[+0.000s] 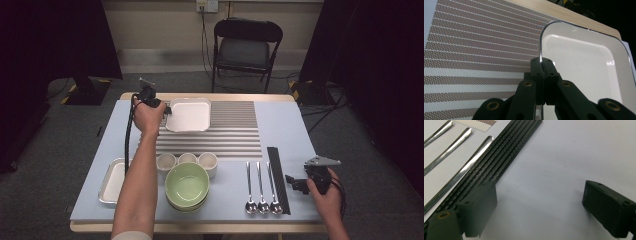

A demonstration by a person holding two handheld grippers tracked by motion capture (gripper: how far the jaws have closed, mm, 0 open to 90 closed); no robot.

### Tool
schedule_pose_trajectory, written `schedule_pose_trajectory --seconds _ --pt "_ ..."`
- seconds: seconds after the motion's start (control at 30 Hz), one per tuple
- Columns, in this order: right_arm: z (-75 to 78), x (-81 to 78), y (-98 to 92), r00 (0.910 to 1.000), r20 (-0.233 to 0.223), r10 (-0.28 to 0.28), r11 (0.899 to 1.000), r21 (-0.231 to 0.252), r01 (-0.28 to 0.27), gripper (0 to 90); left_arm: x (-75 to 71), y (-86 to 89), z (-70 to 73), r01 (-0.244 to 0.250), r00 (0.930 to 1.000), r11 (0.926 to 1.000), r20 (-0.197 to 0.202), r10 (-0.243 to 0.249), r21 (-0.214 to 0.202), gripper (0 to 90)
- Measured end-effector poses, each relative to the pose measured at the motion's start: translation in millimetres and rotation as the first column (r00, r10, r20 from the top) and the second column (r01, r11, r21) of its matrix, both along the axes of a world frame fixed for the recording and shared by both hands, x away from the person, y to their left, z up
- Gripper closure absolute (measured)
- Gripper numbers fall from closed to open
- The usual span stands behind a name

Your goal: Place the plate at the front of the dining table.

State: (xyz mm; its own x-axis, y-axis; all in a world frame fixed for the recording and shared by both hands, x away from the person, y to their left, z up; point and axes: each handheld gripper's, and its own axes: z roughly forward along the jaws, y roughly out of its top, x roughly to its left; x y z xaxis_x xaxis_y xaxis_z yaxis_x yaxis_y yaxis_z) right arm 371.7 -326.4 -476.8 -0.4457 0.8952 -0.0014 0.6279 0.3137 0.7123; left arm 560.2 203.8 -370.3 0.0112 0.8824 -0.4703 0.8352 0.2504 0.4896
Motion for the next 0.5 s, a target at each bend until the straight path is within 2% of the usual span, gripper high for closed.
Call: schedule_pose_trajectory --seconds 0.17,0.5 --pt "0.0 0.1 -0.1 1.0000 0.000 0.000 1.000 0.000 0.000 11.1 1.1 0.5 -1.1 0.013 0.9999 0.9999 0.003 -0.013 0.010 89.1" --pt "0.0 0.0 0.0 1.0000 0.000 0.000 1.000 0.001 0.000 11.2 2.8 -3.4 -5.0 0.001 1.0000 0.9999 0.003 -0.001 0.012 89.1"
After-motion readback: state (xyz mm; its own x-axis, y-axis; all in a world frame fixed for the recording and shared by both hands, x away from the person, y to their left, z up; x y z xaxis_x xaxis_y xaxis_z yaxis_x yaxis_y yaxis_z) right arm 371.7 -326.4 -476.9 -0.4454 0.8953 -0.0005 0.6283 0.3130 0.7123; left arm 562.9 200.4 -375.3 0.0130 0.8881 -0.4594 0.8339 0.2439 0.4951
